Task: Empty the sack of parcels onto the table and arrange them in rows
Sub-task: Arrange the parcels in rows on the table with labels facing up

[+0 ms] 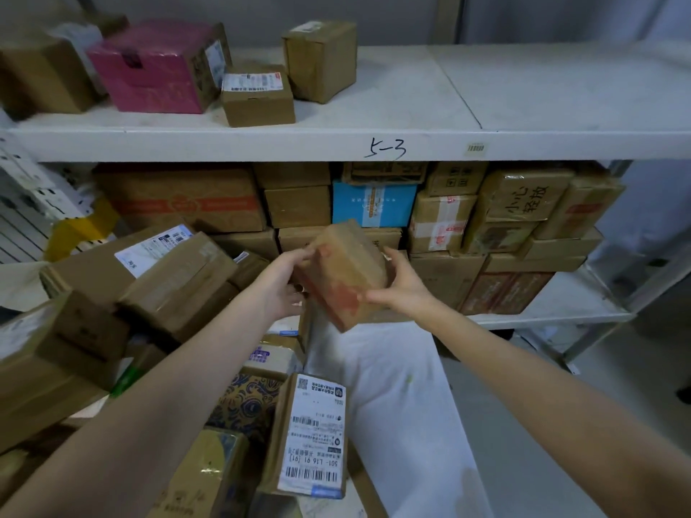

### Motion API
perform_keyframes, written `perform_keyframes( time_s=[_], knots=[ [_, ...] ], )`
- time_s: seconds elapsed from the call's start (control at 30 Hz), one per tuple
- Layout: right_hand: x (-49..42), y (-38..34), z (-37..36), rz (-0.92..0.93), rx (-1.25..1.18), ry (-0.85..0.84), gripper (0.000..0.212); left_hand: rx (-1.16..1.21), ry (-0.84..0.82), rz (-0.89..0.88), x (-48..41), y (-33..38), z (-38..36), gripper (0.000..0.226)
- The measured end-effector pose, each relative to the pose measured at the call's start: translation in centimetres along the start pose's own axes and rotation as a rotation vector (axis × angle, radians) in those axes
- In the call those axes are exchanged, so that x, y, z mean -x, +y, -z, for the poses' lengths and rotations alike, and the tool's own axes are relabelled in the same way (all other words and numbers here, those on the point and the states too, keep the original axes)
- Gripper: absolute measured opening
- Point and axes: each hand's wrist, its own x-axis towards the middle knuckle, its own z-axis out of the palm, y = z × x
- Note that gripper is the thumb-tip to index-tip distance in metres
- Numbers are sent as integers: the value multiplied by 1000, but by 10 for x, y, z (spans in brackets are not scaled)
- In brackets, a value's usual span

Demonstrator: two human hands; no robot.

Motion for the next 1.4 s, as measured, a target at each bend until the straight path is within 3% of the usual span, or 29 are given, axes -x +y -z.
perform_keyframes(
  time_s=[0.2, 0.33, 0.4, 0.5, 0.57, 0.63, 0.77, 0.83, 0.93, 1.03, 1.1, 1.23, 1.3, 1.4],
  knots=[
    [12, 3, -16, 621, 901, 375, 110, 197, -128, 38, 8, -7, -3, 99],
    [17, 8, -17, 977, 1123, 444, 99, 202, 50, 94, 13, -9, 1, 62],
    [18, 11, -14, 1010, 1134, 380, 94, 160, 72, 106, 12, -12, 6, 55],
    [22, 14, -6, 904, 1007, 166, 74, 57, 94, 70, 13, -16, 9, 46],
    [26, 10, -2, 714, 795, 102, 63, -13, 106, 19, 11, -17, 14, 46],
    [18, 15, 2, 426, 524, 93, 66, -75, 79, -45, 7, -16, 19, 52],
    [13, 10, 9, -75, -61, -21, 91, -86, -30, -139, 10, -14, 19, 53],
    [18, 10, 16, -253, -315, -149, 85, -25, -77, -149, 9, -14, 21, 62],
    [24, 13, 24, -287, -527, -341, 43, 5, -156, -158, 8, -14, 23, 78],
    [25, 14, 24, -236, -568, -338, 40, 24, -190, -163, 8, -14, 22, 74],
    [24, 15, 28, -202, -530, -325, 45, -48, -234, -148, 9, -14, 22, 74],
    [20, 17, 38, -199, -362, -398, 86, -240, -283, -130, 9, -15, 22, 80],
    [21, 13, 37, -180, -330, -334, 92, -296, -286, -108, 10, -17, 18, 83],
    [16, 10, 35, -179, -528, -156, 101, -197, -246, -108, 10, -17, 12, 52]
  ],
)
